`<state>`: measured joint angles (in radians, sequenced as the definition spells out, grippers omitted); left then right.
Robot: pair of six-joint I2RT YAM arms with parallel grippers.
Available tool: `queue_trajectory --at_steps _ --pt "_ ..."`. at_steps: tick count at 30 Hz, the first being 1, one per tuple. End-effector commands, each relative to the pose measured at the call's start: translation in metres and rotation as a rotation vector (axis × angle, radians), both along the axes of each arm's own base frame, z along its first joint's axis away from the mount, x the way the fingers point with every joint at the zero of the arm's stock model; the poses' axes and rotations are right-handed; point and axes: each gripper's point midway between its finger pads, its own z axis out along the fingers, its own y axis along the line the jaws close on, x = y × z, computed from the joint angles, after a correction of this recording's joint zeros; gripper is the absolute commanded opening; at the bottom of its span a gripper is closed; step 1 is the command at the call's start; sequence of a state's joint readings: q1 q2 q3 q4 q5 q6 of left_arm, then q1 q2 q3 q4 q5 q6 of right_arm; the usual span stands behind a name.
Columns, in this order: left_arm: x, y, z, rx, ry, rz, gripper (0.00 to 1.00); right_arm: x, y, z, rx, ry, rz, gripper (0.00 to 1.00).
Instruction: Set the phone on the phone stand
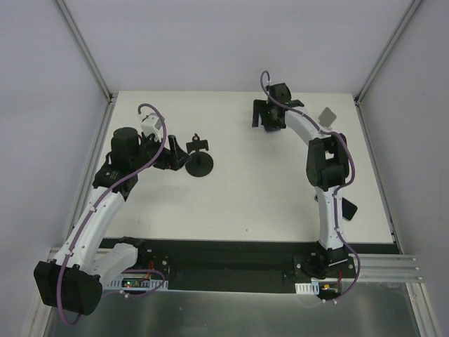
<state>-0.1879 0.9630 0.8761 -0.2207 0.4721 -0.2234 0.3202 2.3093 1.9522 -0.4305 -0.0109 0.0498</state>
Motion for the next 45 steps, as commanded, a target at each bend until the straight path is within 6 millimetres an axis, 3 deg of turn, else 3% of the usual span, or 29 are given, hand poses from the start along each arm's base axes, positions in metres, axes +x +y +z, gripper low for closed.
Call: queue_trajectory --at_steps 1,2,5,6,10,18,26,28,33,45 --pt "0.004 -0.005 0.002 -0.030 -0.007 -0.023 0.78 0.007 -0.002 0.072 -0.069 -0.177 0.266 0.96" --pt "0.004 -0.005 0.001 -0.033 -0.001 -0.023 0.78 0.012 -0.013 0.076 -0.094 -0.181 0.255 1.00" --pt "0.006 -0.006 -0.002 -0.037 0.012 -0.025 0.78 0.020 -0.028 0.071 -0.096 -0.148 0.302 0.96" --pt "0.006 -0.007 -0.005 -0.036 0.021 -0.028 0.78 0.033 -0.032 0.077 -0.097 -0.165 0.288 0.96" --pt "0.008 -0.008 -0.008 -0.043 0.032 -0.028 0.78 0.041 -0.046 0.061 -0.101 -0.124 0.264 0.96" --pt "0.007 -0.010 -0.008 -0.053 0.042 -0.041 0.79 0.051 -0.041 0.039 -0.074 -0.098 0.269 0.96" --pt "0.006 -0.014 -0.006 -0.069 0.050 -0.057 0.81 0.052 -0.036 0.029 -0.026 -0.055 0.198 0.96" --pt "0.006 -0.014 -0.005 -0.071 0.050 -0.058 0.81 0.046 -0.035 0.012 -0.042 0.003 0.191 0.96" --pt "0.005 -0.014 -0.004 -0.072 0.046 -0.056 0.82 0.049 -0.046 -0.003 -0.109 0.015 0.139 0.96" --pt "0.005 -0.015 -0.003 -0.082 0.051 -0.064 0.82 0.048 -0.041 -0.005 -0.197 0.015 0.115 0.97"
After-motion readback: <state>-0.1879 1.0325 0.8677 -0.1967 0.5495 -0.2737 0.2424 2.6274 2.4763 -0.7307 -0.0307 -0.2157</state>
